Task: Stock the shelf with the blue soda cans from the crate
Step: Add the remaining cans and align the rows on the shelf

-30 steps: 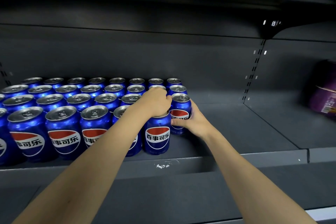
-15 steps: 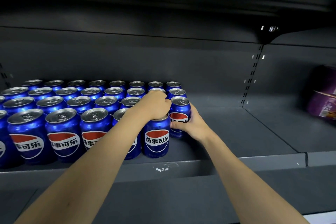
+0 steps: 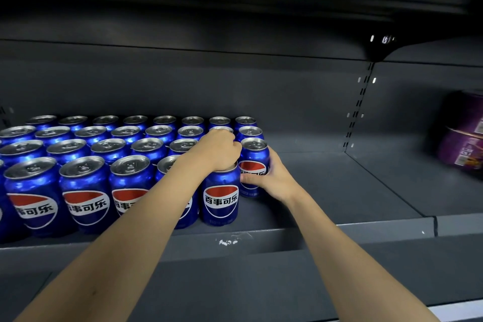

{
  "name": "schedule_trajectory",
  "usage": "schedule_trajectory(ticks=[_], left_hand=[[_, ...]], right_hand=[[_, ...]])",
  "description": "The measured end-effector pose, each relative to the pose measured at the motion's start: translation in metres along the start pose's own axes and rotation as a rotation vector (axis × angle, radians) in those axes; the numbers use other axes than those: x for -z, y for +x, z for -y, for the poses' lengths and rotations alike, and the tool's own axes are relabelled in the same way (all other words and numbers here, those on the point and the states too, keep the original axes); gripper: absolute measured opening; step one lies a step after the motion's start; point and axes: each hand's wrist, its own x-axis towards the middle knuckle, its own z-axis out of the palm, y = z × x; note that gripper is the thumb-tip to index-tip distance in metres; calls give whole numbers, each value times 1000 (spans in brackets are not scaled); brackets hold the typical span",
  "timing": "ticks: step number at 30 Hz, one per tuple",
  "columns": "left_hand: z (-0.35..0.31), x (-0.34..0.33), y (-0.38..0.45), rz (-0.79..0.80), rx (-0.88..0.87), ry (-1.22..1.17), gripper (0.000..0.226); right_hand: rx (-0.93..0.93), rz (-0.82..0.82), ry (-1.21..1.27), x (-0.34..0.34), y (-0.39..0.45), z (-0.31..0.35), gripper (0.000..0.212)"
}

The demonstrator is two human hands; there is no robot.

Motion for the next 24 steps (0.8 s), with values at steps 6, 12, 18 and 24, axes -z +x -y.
schedule_trajectory(ticks=[6,12,18,24], left_hand=[[-2,3,-3,1,4,41,29],[-1,19,-14,-109,-25,22,47],[13,32,-52,-104,23,61,42],[26,29,-115,-278,186,124,47]], right_hand=[[23,58,-29,1,-2,7,96],[-91,27,-18,-3,-16,14,150],[-2,-108,-175,-4,-48,31,102],[75,-131,-247,-21,-77,42,84]])
